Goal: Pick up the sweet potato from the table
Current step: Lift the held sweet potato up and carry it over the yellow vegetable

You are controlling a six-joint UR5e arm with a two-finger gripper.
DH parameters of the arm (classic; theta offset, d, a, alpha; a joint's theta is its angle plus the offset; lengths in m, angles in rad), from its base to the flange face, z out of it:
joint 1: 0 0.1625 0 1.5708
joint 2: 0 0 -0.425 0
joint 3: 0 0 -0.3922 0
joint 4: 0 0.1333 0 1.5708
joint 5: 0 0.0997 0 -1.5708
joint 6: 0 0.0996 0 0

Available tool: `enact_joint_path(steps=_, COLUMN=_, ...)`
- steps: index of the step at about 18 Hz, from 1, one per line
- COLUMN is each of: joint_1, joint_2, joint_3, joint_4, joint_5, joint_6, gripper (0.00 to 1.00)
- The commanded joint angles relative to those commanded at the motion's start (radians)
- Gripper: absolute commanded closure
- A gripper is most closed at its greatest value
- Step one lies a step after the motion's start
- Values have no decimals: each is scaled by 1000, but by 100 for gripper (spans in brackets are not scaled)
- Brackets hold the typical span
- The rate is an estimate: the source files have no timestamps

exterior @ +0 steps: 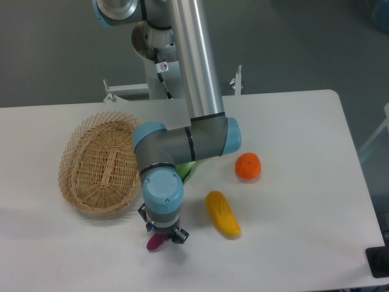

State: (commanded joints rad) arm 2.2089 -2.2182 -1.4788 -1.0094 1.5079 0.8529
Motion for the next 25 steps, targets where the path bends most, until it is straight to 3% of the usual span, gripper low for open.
enact_joint_path(steps=8, joint_1=23, joint_2=38, joint_3=14, joint_4=-2, joint_5=2, joint_6=12, gripper=75)
enact_joint_path(steps=11, joint_1=61, joint_2=64, joint_3=17, joint_4=-6, joint_5=2, joint_6=20, gripper=75)
enact_joint_path(steps=15, joint_1=141, joint_2=109, joint_3=34, joint_4=-12, joint_5=3, joint_6=151, gripper=73)
enact_joint_path(steps=25, joint_1=316, joint_2=146, joint_3=98, joint_4=-179, joint_5=12, joint_6=408, gripper=74)
